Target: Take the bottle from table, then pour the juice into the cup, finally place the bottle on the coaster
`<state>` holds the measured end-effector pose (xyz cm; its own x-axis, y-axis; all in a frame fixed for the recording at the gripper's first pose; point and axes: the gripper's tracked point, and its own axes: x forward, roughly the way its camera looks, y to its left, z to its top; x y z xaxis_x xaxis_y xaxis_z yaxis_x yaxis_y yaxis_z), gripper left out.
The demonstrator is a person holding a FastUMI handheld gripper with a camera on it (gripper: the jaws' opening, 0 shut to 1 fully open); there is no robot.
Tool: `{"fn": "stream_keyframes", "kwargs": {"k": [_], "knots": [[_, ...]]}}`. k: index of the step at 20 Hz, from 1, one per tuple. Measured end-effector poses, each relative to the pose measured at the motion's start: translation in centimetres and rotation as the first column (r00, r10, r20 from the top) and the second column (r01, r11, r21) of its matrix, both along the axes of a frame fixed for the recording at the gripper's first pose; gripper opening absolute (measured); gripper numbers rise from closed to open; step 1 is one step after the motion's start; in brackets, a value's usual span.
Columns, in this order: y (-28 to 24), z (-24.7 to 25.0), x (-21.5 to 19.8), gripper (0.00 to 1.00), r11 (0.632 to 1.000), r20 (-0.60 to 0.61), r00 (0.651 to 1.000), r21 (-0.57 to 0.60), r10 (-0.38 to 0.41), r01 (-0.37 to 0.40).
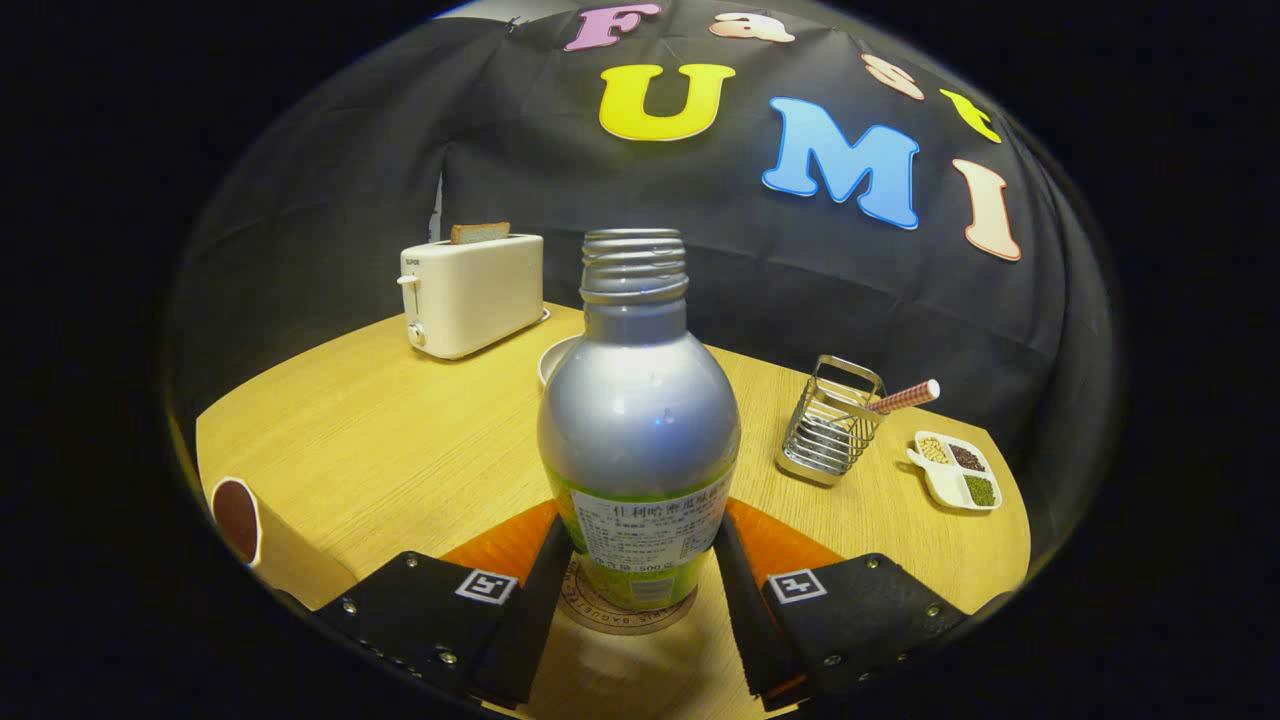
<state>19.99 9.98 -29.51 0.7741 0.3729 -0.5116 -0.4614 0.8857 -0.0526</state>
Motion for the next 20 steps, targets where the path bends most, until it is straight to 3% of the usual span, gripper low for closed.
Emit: {"fn": "stream_keyframes", "kwargs": {"k": [8,9,20], "knots": [[-0.4,0.6,0.3,0.81,0.999,-0.015,0.999,0.04,-0.03,0.03],[-0.7,1.0,0.0,1.0,0.998,-0.002,0.999,0.045,-0.035,0.035],[-3.2,11.8,-3.5,0.98,0.99,0.151,0.983,0.111,-0.105,0.088]]}}
